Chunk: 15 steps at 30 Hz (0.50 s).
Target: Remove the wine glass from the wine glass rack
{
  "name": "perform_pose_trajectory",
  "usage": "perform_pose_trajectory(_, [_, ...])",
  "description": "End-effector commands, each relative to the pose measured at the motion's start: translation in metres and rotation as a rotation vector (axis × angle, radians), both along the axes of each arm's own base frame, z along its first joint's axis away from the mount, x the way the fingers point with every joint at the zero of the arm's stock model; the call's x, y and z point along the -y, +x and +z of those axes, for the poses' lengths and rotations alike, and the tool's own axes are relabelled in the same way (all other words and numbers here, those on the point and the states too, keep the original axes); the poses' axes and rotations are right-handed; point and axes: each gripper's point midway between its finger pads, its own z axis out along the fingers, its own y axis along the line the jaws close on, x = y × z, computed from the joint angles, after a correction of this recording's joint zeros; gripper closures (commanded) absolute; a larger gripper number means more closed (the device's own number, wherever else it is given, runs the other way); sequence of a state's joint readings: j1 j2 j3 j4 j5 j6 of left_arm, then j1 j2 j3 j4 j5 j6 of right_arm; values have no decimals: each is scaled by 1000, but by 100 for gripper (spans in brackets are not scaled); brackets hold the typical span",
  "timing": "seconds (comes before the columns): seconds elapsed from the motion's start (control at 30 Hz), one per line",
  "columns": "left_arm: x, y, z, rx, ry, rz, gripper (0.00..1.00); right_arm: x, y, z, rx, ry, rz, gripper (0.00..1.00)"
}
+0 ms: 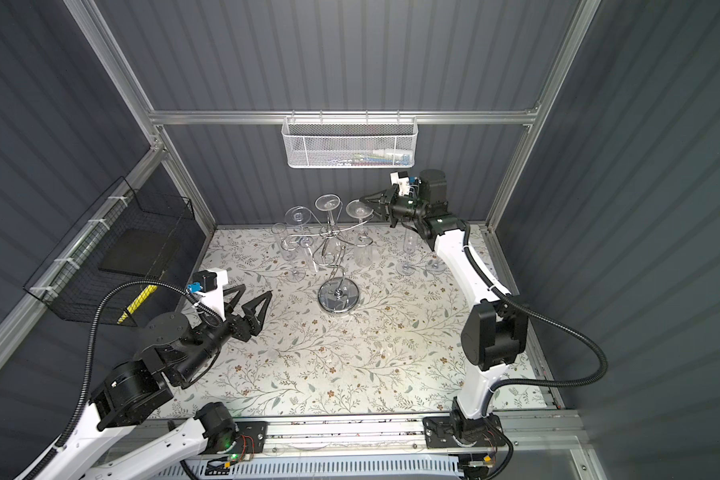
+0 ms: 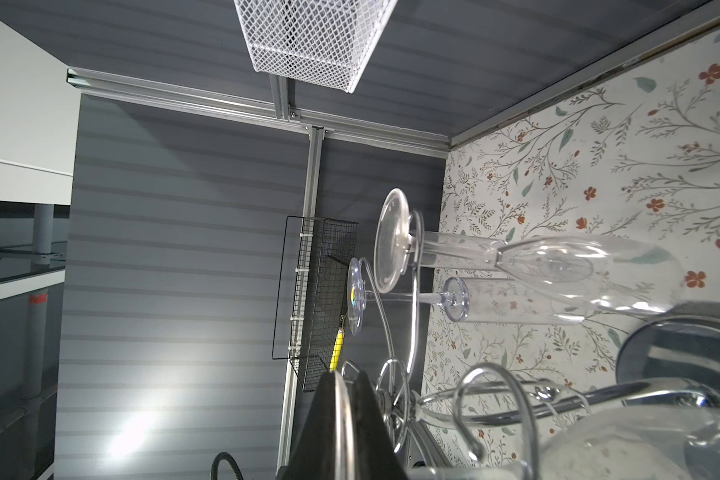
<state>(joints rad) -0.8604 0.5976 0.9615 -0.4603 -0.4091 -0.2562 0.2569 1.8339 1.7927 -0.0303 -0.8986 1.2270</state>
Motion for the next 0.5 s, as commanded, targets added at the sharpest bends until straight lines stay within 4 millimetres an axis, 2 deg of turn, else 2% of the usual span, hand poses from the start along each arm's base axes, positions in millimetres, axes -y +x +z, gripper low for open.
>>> perform_pose_trajectory(0.0, [-6, 0, 0, 6, 5, 24, 25, -10, 6, 12, 37, 10, 12, 100])
perform_pose_trajectory(0.3, [-10, 0, 3, 14, 21, 35, 25, -23, 34, 8, 44, 23, -1, 100])
perform_pose_trajectory(0.47, [-14, -3, 4, 14, 13, 41, 25, -21, 48, 13, 81, 19, -26, 100])
